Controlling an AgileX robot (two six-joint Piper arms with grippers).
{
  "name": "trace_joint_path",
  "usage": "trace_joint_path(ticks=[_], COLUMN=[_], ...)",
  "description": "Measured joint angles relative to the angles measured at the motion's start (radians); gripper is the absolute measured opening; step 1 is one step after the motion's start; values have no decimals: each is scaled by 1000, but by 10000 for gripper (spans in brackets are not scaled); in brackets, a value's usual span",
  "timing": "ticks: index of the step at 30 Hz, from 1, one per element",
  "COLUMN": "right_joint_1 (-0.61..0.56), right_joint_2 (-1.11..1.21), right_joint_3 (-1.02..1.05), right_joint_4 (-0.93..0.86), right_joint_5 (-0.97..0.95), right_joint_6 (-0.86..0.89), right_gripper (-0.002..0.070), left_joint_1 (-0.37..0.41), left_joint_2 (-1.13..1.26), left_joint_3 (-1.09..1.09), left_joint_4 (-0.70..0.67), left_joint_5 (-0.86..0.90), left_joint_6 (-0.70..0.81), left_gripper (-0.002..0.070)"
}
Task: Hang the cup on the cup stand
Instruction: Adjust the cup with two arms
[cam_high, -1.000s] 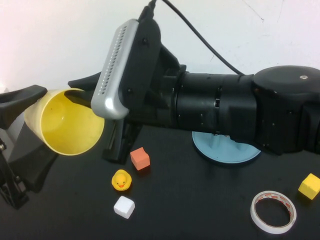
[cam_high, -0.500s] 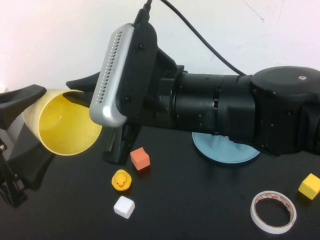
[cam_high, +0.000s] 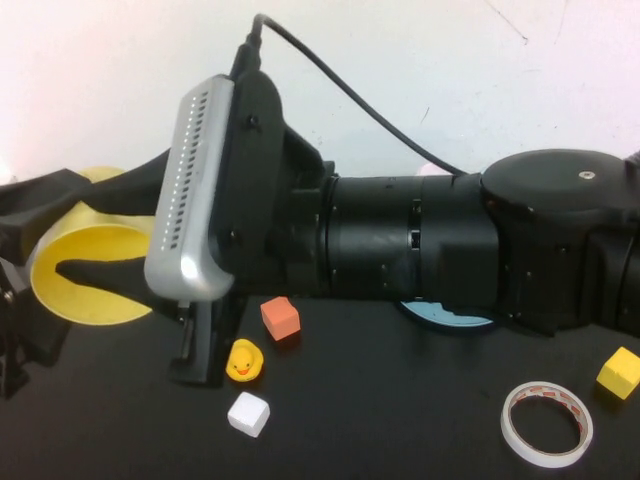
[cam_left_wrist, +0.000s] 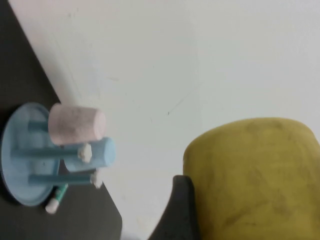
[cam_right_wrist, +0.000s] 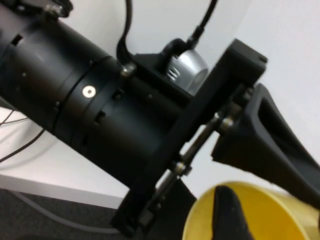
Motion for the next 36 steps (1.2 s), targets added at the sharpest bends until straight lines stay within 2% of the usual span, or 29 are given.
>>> trace_joint_path(ticks=[9,16,23,26,29,31,36], right_joint_1=[0,-2,-3,-3,-6,-11,-13], right_joint_2=[-10,-10,14,18,18,18,18], right_joint_3=[0,0,-2,-4,-4,-5,-5], right_joint_4=[0,0,7,13,17,17,17], right_joint_5=[-113,-135,-153,-166,-205,-228,-238], right_joint_6=[90,87,87,87,84,82,80], right_gripper=[369,315,296,251,126,74,43], left_joint_1=[0,0,5,5,5,5,5], left_joint_2=[5,5,5,5,5,5,5], left_joint_3=[-54,-58,-58,-58,-58,-58,-58], left_joint_4=[0,0,8,15,17,17,17], left_joint_5=[-25,-14,-8,-6,2,8,18], left_joint_6=[67,46,44,48,48,44,44], left_gripper=[572,571,568,567,564,564,564])
